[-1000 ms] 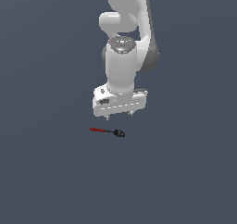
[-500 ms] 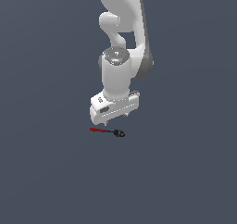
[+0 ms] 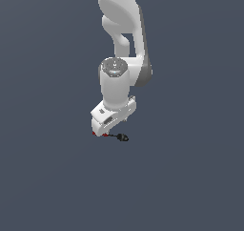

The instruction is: Pick up the object and move it to a goal position.

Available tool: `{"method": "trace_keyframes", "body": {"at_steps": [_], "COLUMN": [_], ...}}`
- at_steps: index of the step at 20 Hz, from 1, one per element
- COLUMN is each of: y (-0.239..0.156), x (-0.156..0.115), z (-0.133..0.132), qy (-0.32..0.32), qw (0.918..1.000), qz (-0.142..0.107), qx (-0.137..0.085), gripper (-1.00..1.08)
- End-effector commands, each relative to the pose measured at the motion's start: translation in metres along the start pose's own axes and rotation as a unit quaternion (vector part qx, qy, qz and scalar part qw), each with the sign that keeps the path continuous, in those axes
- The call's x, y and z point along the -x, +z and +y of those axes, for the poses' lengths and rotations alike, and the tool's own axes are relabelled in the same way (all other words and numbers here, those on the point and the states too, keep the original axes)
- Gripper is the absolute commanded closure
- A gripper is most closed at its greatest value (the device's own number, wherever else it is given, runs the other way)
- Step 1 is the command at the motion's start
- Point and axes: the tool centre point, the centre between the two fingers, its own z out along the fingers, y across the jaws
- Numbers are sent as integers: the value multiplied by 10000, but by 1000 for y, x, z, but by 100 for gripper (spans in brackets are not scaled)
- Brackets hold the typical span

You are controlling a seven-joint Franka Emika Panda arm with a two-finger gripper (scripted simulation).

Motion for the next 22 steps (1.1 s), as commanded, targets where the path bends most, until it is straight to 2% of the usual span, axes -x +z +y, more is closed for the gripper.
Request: {"method": "trace_keyframes", "body": {"at_steps": [1, 6, 11, 16, 22], "y": [7, 19, 32, 45, 59], "x": [3, 8, 14, 19, 26], "z": [2, 6, 9, 12, 15], "qy": [-323, -951, -1574, -2191, -2874], "qw": [9995, 9954, 9875, 9756, 9576], "qz": [-13, -33, -42, -40, -24], "qx": [-16, -53, -94, -138, -188], "gripper": [-92, -92, -92, -92, -92]}}
